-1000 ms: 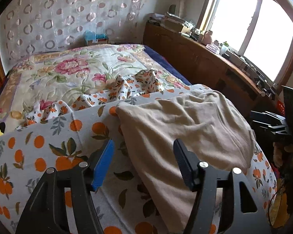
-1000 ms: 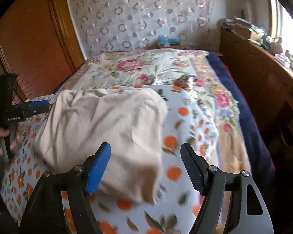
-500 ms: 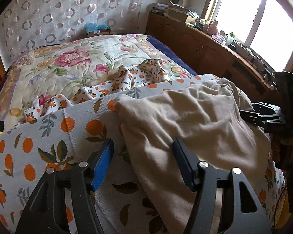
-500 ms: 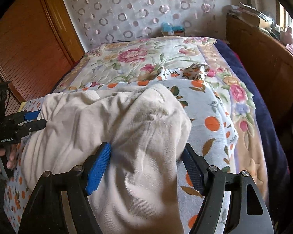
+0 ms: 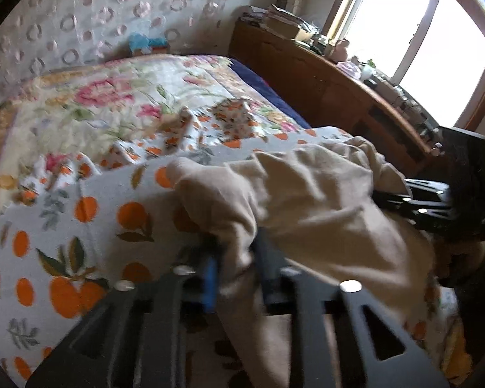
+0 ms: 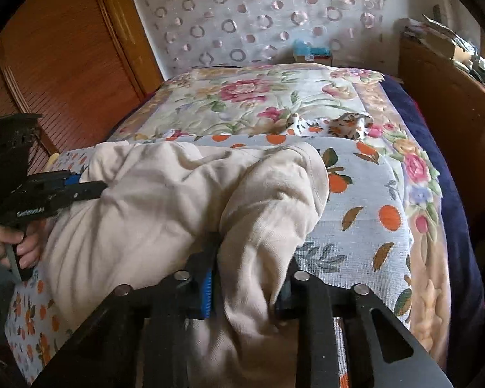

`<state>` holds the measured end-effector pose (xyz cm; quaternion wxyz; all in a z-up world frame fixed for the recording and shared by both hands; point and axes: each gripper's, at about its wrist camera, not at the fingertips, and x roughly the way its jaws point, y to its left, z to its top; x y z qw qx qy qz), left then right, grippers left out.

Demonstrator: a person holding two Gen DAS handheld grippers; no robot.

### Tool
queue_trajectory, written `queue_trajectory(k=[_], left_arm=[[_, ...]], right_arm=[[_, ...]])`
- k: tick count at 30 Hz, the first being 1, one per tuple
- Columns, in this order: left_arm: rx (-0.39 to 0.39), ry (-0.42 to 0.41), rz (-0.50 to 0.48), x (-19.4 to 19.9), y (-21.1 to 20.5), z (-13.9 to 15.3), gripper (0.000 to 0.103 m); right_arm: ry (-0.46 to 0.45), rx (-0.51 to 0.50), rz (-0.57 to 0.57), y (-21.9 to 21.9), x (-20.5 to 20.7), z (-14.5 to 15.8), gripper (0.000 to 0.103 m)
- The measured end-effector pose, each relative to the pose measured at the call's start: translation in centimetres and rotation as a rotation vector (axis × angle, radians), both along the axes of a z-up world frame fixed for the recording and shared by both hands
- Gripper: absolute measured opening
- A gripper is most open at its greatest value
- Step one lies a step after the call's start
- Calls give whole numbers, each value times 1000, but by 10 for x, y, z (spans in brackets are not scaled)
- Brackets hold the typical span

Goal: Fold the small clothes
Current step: 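Grasp the folded shirt with the left tool and carry it toward the yellow plush toy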

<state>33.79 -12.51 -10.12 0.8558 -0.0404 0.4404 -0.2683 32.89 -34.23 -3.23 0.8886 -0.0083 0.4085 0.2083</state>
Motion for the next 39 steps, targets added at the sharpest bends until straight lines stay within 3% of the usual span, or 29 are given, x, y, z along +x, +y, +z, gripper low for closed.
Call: queue_trajectory(k=[5, 11, 16, 19, 23, 28, 33, 39], left_arm=[[-39, -58, -3, -19, 4, 23, 10], [-109, -213, 58, -72, 34, 81, 10], [-121, -341, 214, -118, 95, 117, 10], [-72, -389, 325, -140, 132, 124, 10], [-47, -387, 459, -164, 179, 114, 10], [-29, -339, 610, -190, 233, 76, 10], [16, -268, 719, -188, 259, 34, 10], [66, -246, 789, -191, 273, 22, 11]], right_arm=[[-74, 2, 22, -3, -9, 12, 19], [-223, 8, 114, 18, -30, 62, 18], [-315, -12, 254, 64, -26, 102, 18], [-354, -51, 360, 112, -15, 119, 18], [-383, -94, 516, 192, 5, 132, 18], [-410, -181, 696, 301, 27, 125, 18], [-376, -265, 778, 395, 59, 90, 18], [-338, -292, 811, 459, 88, 61, 20]])
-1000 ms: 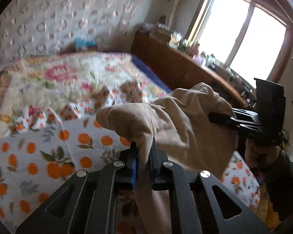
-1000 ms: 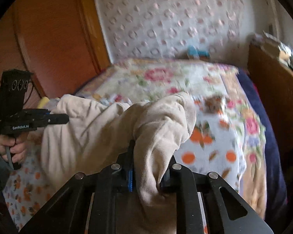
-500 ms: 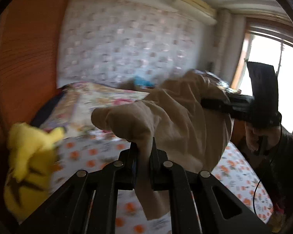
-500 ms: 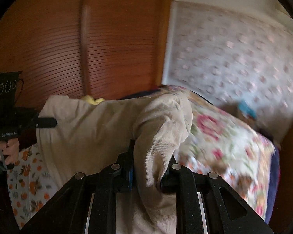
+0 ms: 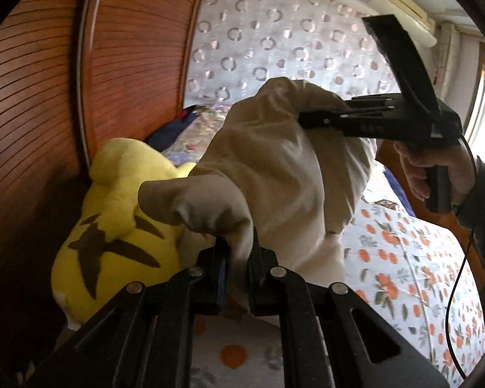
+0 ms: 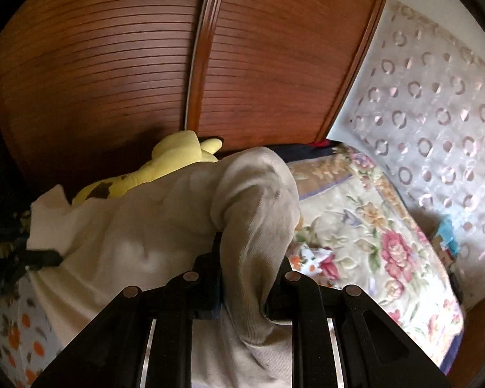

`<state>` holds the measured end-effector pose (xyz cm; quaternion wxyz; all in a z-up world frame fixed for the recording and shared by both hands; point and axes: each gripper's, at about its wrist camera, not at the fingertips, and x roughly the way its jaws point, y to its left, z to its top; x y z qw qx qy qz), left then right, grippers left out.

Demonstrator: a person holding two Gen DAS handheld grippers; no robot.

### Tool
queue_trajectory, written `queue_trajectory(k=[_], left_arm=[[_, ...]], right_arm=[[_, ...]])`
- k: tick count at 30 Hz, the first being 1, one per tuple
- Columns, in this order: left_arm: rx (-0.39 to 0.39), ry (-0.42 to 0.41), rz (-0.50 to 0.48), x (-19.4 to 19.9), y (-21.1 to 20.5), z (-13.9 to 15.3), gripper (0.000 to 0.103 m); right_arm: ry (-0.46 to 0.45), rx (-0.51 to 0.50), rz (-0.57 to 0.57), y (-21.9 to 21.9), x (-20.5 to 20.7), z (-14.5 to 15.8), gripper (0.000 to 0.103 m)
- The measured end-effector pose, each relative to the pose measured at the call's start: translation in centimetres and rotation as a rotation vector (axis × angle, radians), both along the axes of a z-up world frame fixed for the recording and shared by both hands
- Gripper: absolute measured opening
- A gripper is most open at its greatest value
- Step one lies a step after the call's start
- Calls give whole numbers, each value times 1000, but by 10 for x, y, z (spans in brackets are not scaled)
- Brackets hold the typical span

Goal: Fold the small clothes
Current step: 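Grasp the folded shirt with the left tool and carry it toward the yellow plush toy, then lower the folded shirt beside the yellow plush toy and open the left tool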

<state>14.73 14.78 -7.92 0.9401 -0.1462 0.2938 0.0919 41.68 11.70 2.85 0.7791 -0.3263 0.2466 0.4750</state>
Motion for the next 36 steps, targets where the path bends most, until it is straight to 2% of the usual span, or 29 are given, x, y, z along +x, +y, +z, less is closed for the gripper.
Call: queue_trajectory(k=[1, 3, 4, 5, 8, 9, 11, 12, 14, 16, 17, 21, 27, 33, 36], left_arm=[[-1, 5, 7, 0, 1, -2, 11], [6, 22, 21, 0, 2, -5, 11], [8, 31, 21, 0, 3, -7, 13], [7, 35, 20, -4, 7, -5, 15], [22, 41, 32, -8, 7, -4, 17], [22, 36, 28, -11, 6, -3, 20], [20, 11, 10, -18, 7, 1, 33], [34, -12, 2, -22, 5, 5, 43], [57, -43, -8, -28, 2, 13, 52], [92, -63, -13, -36, -5, 22, 77], [101, -71, -17, -37, -6, 25, 80], [142, -96, -50, -43, -23, 40, 84], [188, -124, -108, -49, -60, 53, 84], [195, -141, -197, -58, -102, 57, 84], [212, -144, -233, -65, -122, 57, 84]], right_arm=[[15, 9, -7, 3, 8, -1, 21], [49, 32, -37, 10, 15, -4, 33], [45, 33, -65, 8, 15, -6, 49], [39, 32, -95, 9, 18, -7, 57], [41, 35, -132, 2, 2, -8, 57], [45, 47, -153, -4, 0, -9, 57], [72, 81, -183, -17, -18, -7, 57], [83, 104, -199, -25, -24, -6, 57], [82, 134, -230, -44, -37, -6, 57], [79, 163, -260, -65, -53, -5, 57], [88, 184, -272, -74, -61, -6, 57], [98, 246, -329, -115, -96, -7, 57], [85, 306, -387, -165, -155, -6, 59], [58, 364, -448, -208, -207, -8, 75], [42, 382, -500, -225, -229, -7, 78]])
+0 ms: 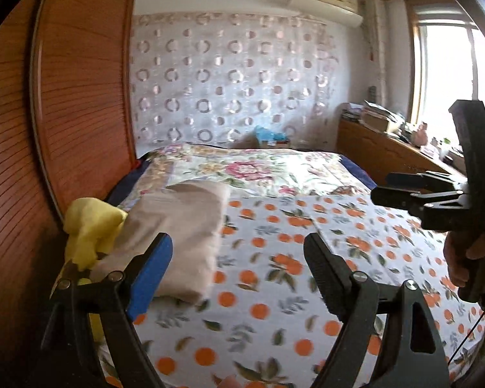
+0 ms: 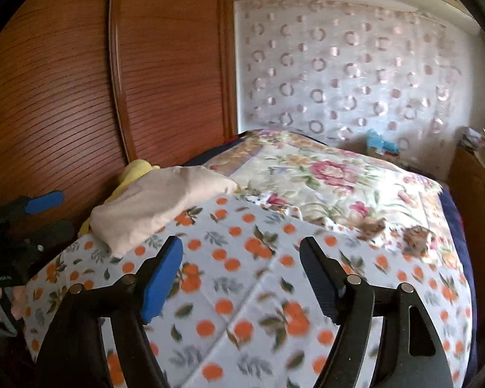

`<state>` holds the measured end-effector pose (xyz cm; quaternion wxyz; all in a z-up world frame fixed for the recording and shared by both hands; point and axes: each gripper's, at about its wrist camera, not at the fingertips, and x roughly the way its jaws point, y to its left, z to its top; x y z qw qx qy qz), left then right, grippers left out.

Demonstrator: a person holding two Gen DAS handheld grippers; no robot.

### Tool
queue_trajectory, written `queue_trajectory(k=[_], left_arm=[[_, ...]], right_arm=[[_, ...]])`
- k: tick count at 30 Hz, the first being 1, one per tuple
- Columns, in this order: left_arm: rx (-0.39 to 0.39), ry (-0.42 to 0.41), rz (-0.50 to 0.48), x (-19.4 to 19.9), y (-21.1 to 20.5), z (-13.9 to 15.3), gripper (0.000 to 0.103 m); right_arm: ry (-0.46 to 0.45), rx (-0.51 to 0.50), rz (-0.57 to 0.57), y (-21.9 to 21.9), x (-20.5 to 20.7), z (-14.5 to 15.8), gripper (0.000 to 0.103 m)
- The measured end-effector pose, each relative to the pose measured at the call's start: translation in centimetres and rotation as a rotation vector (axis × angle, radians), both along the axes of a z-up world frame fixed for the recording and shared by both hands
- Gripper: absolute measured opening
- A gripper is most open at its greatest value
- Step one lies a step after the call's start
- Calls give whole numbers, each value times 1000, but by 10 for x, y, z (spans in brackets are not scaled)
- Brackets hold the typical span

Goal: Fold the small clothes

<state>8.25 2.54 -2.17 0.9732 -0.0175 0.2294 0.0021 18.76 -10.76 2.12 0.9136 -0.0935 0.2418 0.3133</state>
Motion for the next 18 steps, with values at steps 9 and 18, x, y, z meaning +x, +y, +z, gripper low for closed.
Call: queue_trajectory(k=[9, 18], left_arm=[[19, -27, -66, -15, -49, 15, 84], [17, -79, -58, -38, -75, 48, 84]], right_arm=[[-25, 64, -153, -43, -69, 8, 83], [-108, 135, -294, -69, -141, 32, 83]])
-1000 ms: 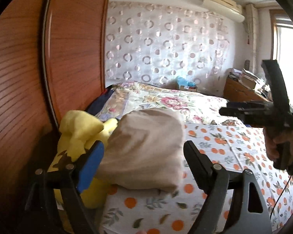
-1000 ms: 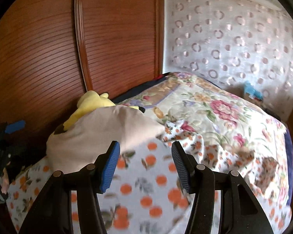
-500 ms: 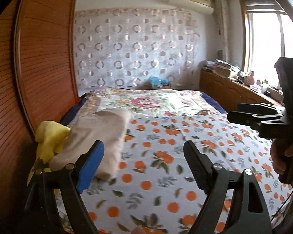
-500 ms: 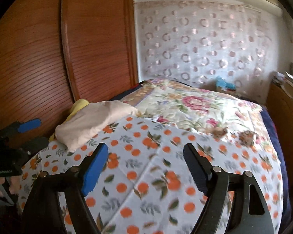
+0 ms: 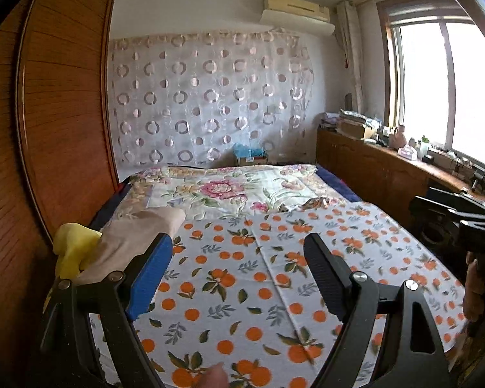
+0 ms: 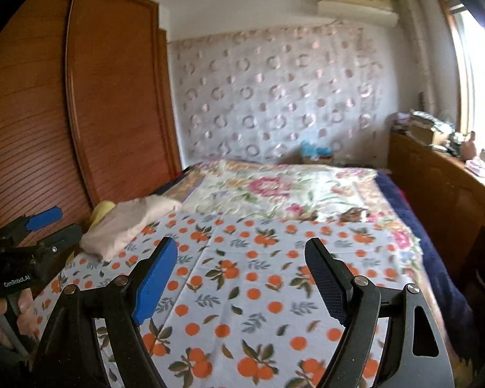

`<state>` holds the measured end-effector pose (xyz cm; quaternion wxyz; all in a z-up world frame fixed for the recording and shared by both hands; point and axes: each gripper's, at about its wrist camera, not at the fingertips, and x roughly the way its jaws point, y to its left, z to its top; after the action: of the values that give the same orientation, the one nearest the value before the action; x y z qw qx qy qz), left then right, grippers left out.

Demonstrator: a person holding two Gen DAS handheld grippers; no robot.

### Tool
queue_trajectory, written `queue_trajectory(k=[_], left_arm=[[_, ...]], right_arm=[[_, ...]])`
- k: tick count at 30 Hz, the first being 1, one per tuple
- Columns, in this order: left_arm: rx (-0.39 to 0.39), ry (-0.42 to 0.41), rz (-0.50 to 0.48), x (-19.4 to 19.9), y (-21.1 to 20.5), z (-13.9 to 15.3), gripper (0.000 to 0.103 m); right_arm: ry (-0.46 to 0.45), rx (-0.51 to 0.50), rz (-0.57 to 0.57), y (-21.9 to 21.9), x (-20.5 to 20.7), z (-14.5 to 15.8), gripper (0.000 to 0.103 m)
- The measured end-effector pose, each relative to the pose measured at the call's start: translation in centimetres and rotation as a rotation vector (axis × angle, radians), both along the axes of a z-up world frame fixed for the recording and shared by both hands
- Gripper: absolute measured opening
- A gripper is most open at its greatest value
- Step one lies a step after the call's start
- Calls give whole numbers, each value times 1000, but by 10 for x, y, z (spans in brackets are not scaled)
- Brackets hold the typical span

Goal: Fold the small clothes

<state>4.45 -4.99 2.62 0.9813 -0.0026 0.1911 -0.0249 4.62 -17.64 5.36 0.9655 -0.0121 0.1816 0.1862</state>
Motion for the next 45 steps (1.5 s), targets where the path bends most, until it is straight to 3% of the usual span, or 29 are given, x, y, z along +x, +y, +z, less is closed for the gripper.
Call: queue_trajectory(k=[9, 45], left_arm=[[-1, -2, 38, -4, -2, 9, 84], [-5, -3, 41, -7, 4, 11, 84]], right_arm=[[-41, 16, -66, -3, -42, -3, 83], [-33, 14, -57, -15, -28, -13, 83]])
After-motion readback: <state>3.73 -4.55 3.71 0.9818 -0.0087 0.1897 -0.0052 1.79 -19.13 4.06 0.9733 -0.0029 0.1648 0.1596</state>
